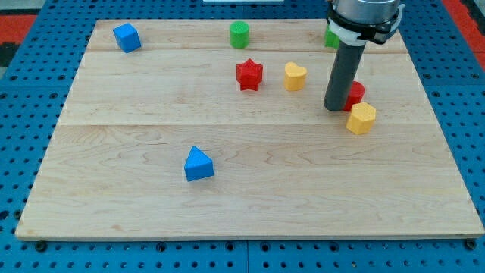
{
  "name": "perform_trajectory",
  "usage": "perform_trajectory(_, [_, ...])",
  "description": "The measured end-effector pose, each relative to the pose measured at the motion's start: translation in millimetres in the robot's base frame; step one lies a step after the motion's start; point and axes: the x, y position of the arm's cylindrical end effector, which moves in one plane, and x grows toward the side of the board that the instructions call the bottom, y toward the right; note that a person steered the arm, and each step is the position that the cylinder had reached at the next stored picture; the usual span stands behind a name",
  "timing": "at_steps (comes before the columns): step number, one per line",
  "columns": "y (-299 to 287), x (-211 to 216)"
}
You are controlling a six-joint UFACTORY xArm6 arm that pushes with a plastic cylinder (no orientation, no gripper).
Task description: Move the yellow heart towards the green circle
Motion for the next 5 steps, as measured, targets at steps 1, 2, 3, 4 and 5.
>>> perform_trajectory(1, [6.1, 0.5])
perform_trajectory(2, [18.2, 0.6])
perform_trajectory(3, [-0.3, 1.2])
perform_trajectory(4, [-5.3, 1.2])
perform_trajectory(5, [-5.6, -0.4])
